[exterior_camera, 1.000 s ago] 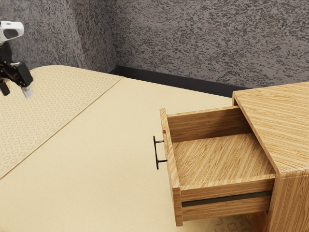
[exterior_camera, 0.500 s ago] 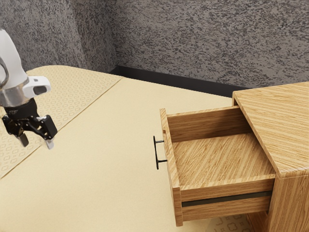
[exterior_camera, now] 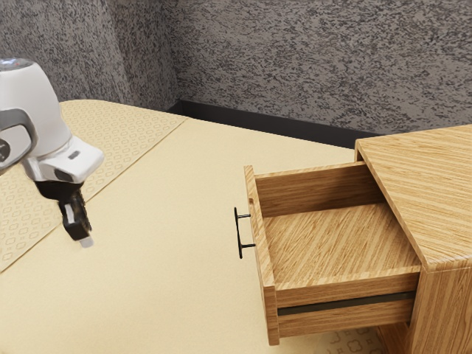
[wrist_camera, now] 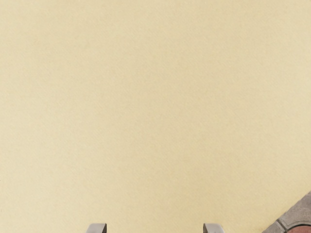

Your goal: Push the drawer handle with one arm to close the drawer

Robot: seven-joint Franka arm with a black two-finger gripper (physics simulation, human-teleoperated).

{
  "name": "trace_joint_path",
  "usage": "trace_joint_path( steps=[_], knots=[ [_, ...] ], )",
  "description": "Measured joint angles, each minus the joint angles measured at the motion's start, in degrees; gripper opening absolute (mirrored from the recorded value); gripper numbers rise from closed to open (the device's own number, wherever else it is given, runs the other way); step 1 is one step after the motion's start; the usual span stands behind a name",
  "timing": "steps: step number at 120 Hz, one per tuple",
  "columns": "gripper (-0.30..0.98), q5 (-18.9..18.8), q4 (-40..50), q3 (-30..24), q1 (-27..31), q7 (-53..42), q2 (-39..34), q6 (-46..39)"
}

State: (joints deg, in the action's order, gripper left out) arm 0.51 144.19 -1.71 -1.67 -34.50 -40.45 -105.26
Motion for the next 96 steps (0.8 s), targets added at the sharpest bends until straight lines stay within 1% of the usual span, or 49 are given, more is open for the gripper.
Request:
trace_joint_path(
  steps=[7,16,22,31,39,47,57,78,96],
  knots=[
    [0.14,0.2,0.0,1.3,-2.3,-6.2,0.2,-1.6],
    [0.05,1.8,-0.1,2.0,-3.7,-13.3,1.0,-3.9],
    [0.02,3.8,-0.1,2.1,-4.4,-17.4,1.4,-5.2],
    [-0.03,7.6,-0.3,1.1,-4.7,-22.7,2.3,-7.0],
    [-0.05,10.7,-0.3,-0.1,-4.7,-26.5,2.9,-8.4],
    [-0.07,14.1,-0.2,-1.9,-4.7,-29.8,1.8,-9.1],
    [-0.08,16.8,0.0,-3.4,-5.6,-32.9,0.9,-9.6],
    [-0.09,19.4,0.3,-3.8,-7.7,-37.5,0.0,-10.8],
    [-0.10,20.8,2.1,-3.8,-9.8,-40.1,-2.1,-11.7]
  ],
)
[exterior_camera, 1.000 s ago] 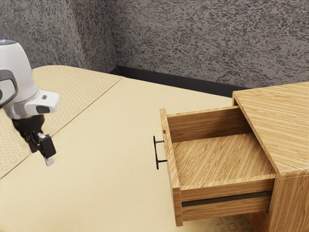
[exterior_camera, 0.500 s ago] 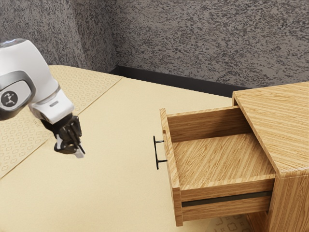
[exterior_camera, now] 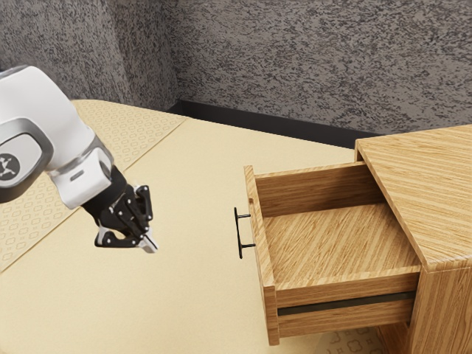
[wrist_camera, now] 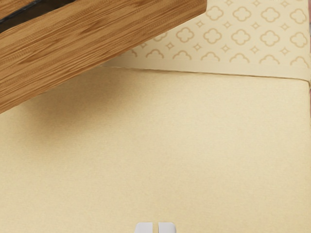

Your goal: Push the drawer handle with one arm to close the drawer

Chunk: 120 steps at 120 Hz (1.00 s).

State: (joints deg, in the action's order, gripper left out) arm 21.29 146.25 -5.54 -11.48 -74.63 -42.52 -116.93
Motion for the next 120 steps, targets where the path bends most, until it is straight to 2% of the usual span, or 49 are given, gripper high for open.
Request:
trace_joint_path(
  steps=[16,46,100,120],
  knots=[
    [-0.10,1.0,0.1,-0.1,0.0,-1.2,0.0,-1.3],
    [-0.10,1.7,0.1,-0.9,0.7,2.4,1.1,-3.0],
    [-0.10,4.8,-4.2,-6.8,3.4,13.7,9.2,-6.2],
    [-0.10,5.4,-6.7,-7.4,3.6,16.9,12.2,-7.3]
  ],
)
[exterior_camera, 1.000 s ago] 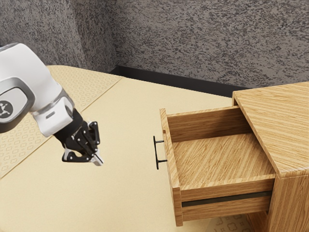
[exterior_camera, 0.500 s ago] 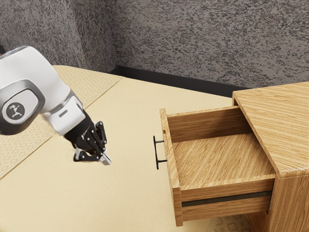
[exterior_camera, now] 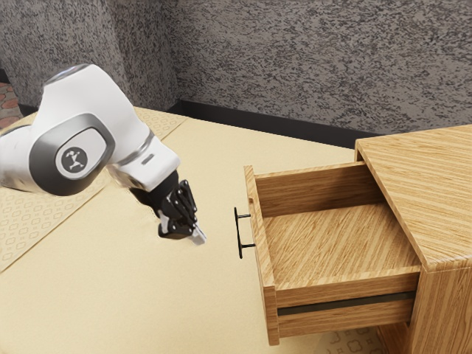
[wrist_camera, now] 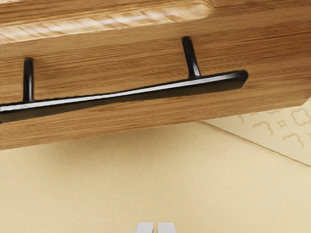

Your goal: Push the drawer handle with one arm to close the drawer

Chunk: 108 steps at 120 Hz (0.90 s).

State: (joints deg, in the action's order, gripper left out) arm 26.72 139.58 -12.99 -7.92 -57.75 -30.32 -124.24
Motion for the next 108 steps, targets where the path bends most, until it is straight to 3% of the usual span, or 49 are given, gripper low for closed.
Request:
trace_joint_path(
  steps=[65,108],
  knots=[
    [-0.10,0.3,-7.8,-2.8,-0.1,7.2,10.8,-2.7],
    [-0.10,0.2,-10.3,-4.2,-0.4,9.9,13.9,-3.7]
  ],
)
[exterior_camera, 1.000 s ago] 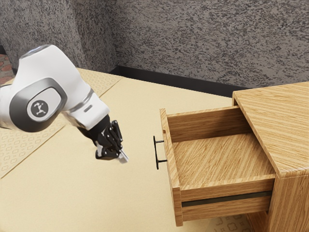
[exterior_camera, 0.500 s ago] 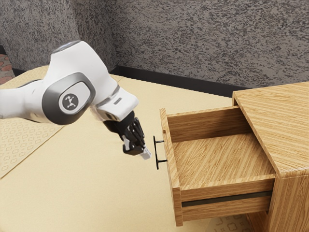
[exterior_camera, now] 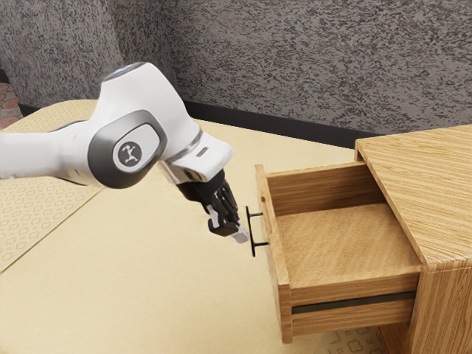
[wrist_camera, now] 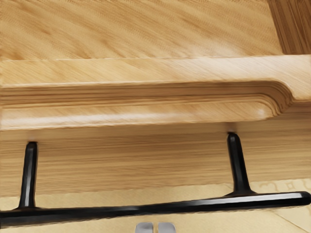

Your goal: Push the drawer handle with one arm to close the drawer

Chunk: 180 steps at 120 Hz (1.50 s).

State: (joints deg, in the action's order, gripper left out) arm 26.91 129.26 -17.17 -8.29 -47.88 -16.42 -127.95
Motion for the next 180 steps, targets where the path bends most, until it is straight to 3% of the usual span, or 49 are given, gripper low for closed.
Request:
trace_joint_path(
  steps=[180],
  knots=[
    [-0.10,-1.1,-11.0,-1.2,-2.4,3.6,12.4,-2.1]
  ],
)
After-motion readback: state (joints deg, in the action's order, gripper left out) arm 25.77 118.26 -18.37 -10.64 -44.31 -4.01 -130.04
